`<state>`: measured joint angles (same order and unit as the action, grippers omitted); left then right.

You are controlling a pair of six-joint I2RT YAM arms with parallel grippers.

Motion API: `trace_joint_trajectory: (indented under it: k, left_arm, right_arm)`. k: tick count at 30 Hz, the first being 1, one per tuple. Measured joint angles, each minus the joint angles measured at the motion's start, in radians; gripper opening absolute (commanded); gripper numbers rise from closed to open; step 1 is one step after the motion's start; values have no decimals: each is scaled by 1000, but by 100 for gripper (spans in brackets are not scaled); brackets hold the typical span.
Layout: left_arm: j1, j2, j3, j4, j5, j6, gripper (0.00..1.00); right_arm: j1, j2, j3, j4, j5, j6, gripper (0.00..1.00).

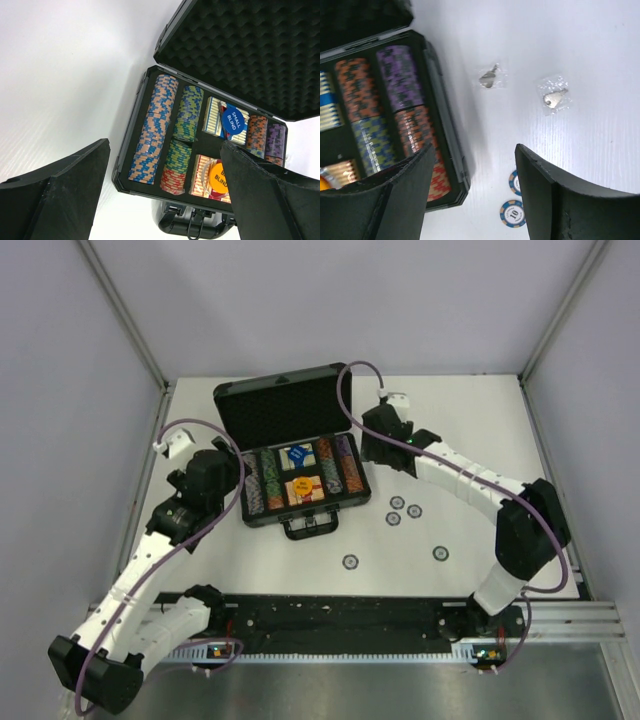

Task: Pack up texas hold em set

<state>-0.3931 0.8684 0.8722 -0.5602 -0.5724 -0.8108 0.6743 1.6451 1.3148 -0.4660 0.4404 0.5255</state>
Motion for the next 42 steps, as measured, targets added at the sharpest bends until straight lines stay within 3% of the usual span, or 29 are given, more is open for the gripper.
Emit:
trace_joint_trajectory:
  k: [18, 33, 37, 42]
  left_arm:
    - [1, 6, 0, 10, 58, 29, 97]
    - [6, 7, 0, 23, 32, 61, 98]
    - [7, 12, 0, 24, 32, 66, 97]
    - [8, 17, 0, 28, 32, 73, 98]
  right_arm:
    - [-136, 350, 142, 0, -21, 54, 58]
    - [-183, 444, 154, 129, -42, -27, 49]
    - [-185, 454, 161, 152, -45, -42, 39]
    - [-185, 465, 173, 166, -45, -55, 19]
